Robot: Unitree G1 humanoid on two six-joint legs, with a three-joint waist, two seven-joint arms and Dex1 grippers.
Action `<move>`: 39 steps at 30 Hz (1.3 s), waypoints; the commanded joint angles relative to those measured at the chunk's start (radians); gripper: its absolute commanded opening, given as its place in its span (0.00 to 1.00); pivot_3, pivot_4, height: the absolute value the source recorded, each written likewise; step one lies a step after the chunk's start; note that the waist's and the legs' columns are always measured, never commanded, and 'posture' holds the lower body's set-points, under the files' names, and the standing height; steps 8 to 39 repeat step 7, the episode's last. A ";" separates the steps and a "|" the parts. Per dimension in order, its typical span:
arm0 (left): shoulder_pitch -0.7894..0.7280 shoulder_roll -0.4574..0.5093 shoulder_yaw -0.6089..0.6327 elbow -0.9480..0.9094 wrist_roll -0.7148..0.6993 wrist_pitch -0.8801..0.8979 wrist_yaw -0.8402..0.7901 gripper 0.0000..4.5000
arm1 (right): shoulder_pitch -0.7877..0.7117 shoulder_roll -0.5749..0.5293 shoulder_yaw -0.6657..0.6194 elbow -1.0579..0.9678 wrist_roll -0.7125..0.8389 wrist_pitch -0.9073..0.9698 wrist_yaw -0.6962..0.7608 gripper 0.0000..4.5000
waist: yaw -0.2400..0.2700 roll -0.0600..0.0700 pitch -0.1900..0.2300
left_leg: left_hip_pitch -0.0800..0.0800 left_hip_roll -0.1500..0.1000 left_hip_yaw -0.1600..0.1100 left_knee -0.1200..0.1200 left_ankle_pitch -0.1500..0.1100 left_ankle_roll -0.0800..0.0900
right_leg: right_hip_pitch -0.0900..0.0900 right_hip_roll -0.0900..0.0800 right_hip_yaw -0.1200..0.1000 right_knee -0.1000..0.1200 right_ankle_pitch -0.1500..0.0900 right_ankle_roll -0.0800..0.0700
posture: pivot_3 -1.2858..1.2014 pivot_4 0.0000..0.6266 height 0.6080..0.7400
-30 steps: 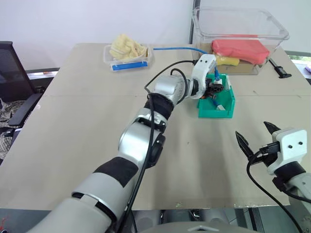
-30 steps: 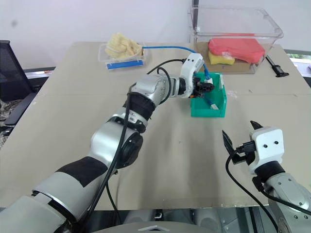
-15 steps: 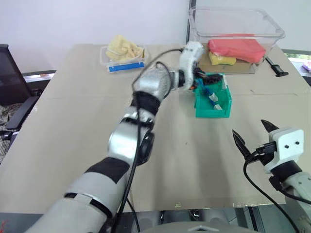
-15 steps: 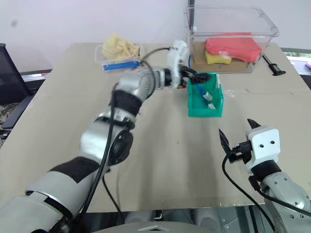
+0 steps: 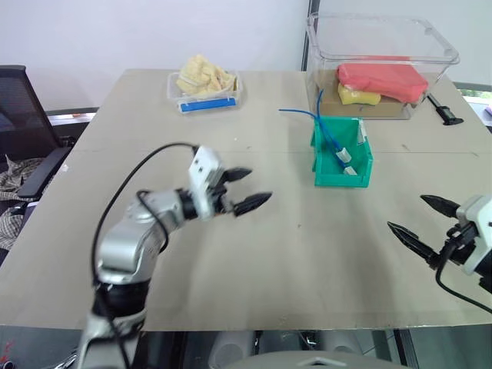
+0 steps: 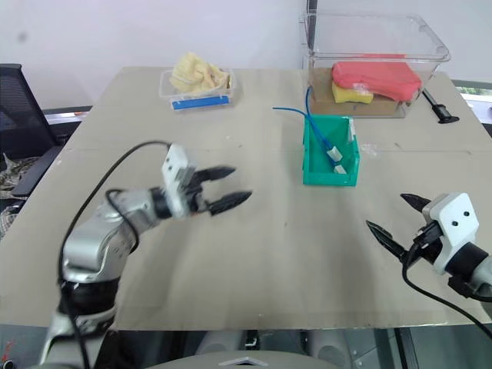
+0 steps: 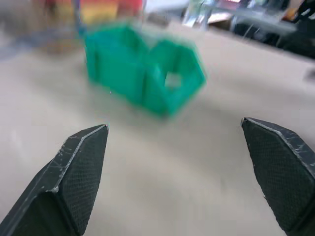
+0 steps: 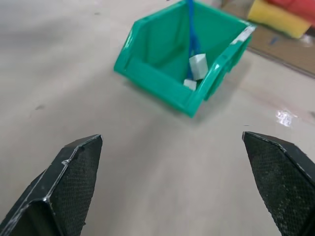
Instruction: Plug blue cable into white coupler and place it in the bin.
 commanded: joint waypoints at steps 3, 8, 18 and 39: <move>0.229 0.094 0.089 -0.101 -0.025 -0.104 -0.055 0.98 | 0.068 -0.058 -0.110 0.032 0.040 -0.037 0.122 1.00 | 0.002 0.000 0.000 | 0.000 0.000 0.000 0.000 0.000 0.000 | 0.001 0.000 -0.001 0.000 0.000 0.000 | 0.52 0.24 1.00; 0.316 0.115 0.104 -0.110 -0.034 -0.141 -0.054 0.98 | 0.098 -0.057 -0.132 0.053 0.032 -0.056 0.130 1.00 | 0.003 0.000 0.000 | 0.000 0.000 -0.001 0.001 0.000 0.000 | 0.001 -0.002 -0.002 -0.001 0.000 0.000 | 0.52 0.24 1.00; 0.316 0.115 0.104 -0.110 -0.034 -0.141 -0.054 0.98 | 0.098 -0.057 -0.132 0.053 0.032 -0.056 0.130 1.00 | 0.003 0.000 0.000 | 0.000 0.000 -0.001 0.001 0.000 0.000 | 0.001 -0.002 -0.002 -0.001 0.000 0.000 | 0.52 0.24 1.00; 0.316 0.115 0.104 -0.110 -0.034 -0.141 -0.054 0.98 | 0.098 -0.057 -0.132 0.053 0.032 -0.056 0.130 1.00 | 0.003 0.000 0.000 | 0.000 0.000 -0.001 0.001 0.000 0.000 | 0.001 -0.002 -0.002 -0.001 0.000 0.000 | 0.52 0.24 1.00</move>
